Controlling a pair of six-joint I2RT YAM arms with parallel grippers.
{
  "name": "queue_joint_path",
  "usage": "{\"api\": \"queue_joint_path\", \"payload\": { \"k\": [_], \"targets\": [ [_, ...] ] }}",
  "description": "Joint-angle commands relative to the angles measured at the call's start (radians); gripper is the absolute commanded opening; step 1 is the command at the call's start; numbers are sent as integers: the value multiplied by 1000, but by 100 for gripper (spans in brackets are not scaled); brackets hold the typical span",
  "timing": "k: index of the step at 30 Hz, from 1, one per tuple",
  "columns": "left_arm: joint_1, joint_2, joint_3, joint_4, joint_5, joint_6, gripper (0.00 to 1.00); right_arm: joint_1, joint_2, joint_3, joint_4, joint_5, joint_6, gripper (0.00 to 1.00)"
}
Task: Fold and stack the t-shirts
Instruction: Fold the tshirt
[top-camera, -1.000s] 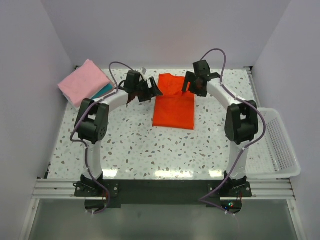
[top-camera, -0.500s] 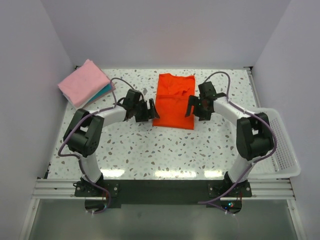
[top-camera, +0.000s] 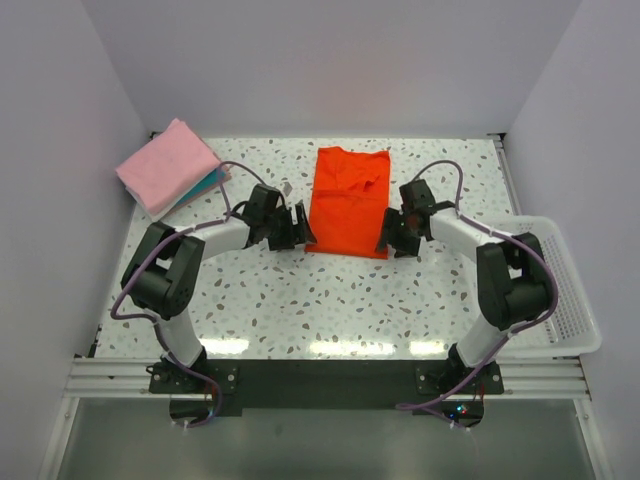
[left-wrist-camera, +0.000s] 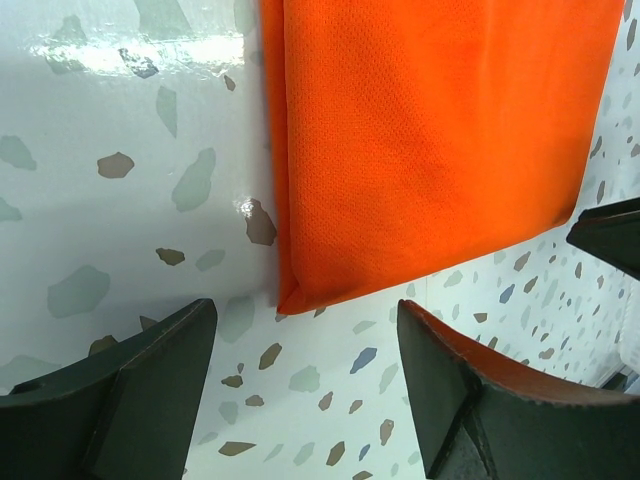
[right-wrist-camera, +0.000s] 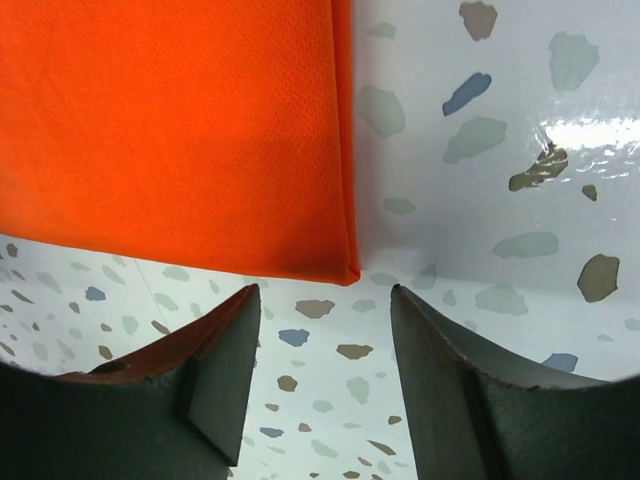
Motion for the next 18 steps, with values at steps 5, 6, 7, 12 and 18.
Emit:
{"api": "queue_joint_path", "payload": {
  "k": [5, 6, 7, 12, 18],
  "targets": [
    [-8, -9, 33, 34, -4, 5, 75, 2, 3, -42, 41, -19, 34, 50],
    [-8, -9, 33, 32, -4, 5, 75, 2, 9, -46, 46, -12, 34, 48],
    [-8, -6, 35, 31, -4, 6, 75, 1, 12, -48, 51, -14, 34, 47],
    [-8, 0, 42, 25, -4, 6, 73, 1, 47, -40, 61, -11, 34, 37],
    [-8, 20, 65, 8, -10, 9, 70, 2, 53, -43, 72, -11, 31, 33]
  ]
}}
